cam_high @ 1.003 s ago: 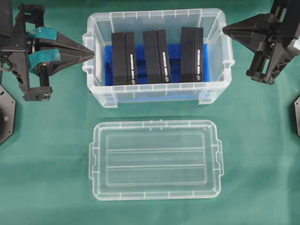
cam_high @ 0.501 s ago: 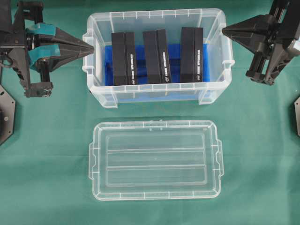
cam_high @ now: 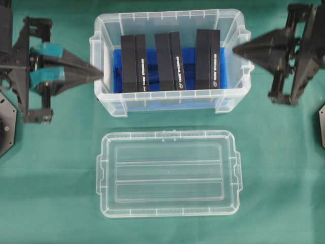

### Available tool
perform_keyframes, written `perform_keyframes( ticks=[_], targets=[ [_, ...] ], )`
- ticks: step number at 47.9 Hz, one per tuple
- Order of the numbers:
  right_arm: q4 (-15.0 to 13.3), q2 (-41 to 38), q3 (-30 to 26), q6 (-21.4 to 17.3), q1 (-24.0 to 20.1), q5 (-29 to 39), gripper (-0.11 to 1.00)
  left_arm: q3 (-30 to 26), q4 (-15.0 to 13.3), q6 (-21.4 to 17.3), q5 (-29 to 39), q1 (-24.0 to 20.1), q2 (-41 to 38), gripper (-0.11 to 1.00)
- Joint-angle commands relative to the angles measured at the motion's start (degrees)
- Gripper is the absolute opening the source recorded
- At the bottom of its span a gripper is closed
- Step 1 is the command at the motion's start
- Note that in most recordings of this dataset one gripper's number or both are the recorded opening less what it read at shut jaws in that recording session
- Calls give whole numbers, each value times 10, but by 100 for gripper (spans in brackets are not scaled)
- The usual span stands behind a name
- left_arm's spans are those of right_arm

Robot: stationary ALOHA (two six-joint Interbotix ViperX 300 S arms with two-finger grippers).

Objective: Clamp the lid of the box with both arms, then lift and open it.

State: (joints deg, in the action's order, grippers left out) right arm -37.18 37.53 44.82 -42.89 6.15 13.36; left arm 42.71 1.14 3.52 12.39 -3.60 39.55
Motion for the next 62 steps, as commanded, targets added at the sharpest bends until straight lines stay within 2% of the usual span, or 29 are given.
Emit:
perform_keyframes(
  ticks=[1, 8, 62],
  targets=[
    [3, 3, -5, -1, -22, -5, 0, -6, -1, 7, -5, 19, 3, 1],
    [3, 3, -4, -1, -47, -4, 0, -6, -2, 15, -5, 32, 3, 1],
    [7, 3, -5, -3, -56, -5, 0, -6, 0, 12, -5, 32, 1, 1]
  ],
)
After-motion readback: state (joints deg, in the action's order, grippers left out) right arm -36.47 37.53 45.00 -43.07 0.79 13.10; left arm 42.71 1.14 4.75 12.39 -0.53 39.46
